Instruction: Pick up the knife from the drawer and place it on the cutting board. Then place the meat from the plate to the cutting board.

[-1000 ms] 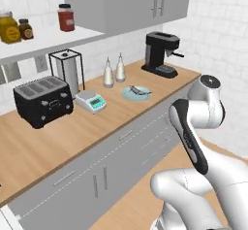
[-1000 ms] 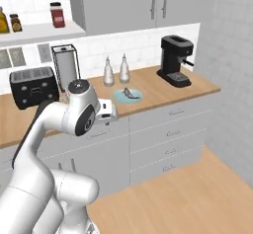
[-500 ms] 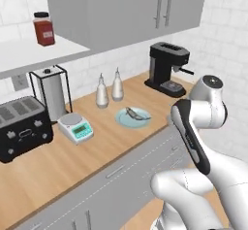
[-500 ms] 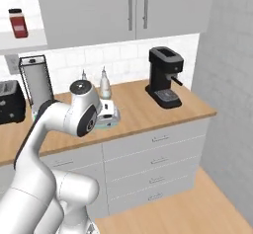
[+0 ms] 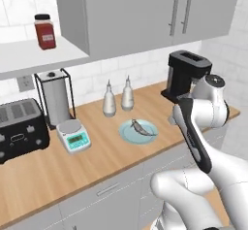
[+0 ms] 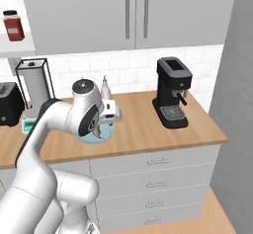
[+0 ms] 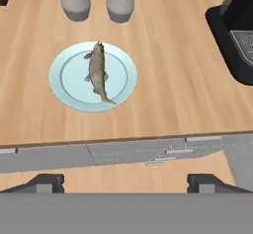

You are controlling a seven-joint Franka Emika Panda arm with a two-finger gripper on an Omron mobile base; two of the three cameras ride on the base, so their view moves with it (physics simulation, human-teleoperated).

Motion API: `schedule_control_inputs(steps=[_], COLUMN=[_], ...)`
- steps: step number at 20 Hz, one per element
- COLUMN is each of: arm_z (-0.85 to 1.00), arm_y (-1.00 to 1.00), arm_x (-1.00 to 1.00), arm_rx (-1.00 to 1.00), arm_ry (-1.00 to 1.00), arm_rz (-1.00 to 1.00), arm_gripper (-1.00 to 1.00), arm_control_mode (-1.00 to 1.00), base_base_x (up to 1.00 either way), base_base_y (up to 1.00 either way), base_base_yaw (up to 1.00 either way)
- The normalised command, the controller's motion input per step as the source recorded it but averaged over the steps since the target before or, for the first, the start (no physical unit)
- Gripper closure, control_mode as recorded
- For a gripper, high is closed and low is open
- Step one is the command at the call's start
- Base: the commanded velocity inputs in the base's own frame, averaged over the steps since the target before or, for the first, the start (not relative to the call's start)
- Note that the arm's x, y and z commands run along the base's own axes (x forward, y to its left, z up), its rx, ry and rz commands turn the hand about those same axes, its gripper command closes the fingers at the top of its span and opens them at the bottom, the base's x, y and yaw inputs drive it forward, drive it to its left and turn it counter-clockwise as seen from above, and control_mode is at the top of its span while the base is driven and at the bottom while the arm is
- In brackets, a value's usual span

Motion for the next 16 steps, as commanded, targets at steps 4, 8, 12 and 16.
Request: schedule_control_inputs(steps=[4, 8, 12, 16], arm_z=[0.00, -0.46, -0.38, -0.22], arm_y=[0.00, 0.22, 0.24, 0.39], arm_x=[0.00, 0.17, 0.34, 0.51], arm_rx=[0.00, 0.00, 0.01, 0.03], arm_ry=[0.00, 0.00, -0.01, 0.00], arm_rz=[0.00, 0.05, -0.11, -0.13], arm_gripper=[-1.00, -1.00, -1.00, -1.00], arm_control_mode=[1.00, -1.00, -1.00, -1.00], base_base_x=[0.10, 0.00, 0.00, 0.00], base_base_y=[-0.06, 0.00, 0.00, 0.00], base_base_yaw=[0.37, 0.00, 0.00, 0.00])
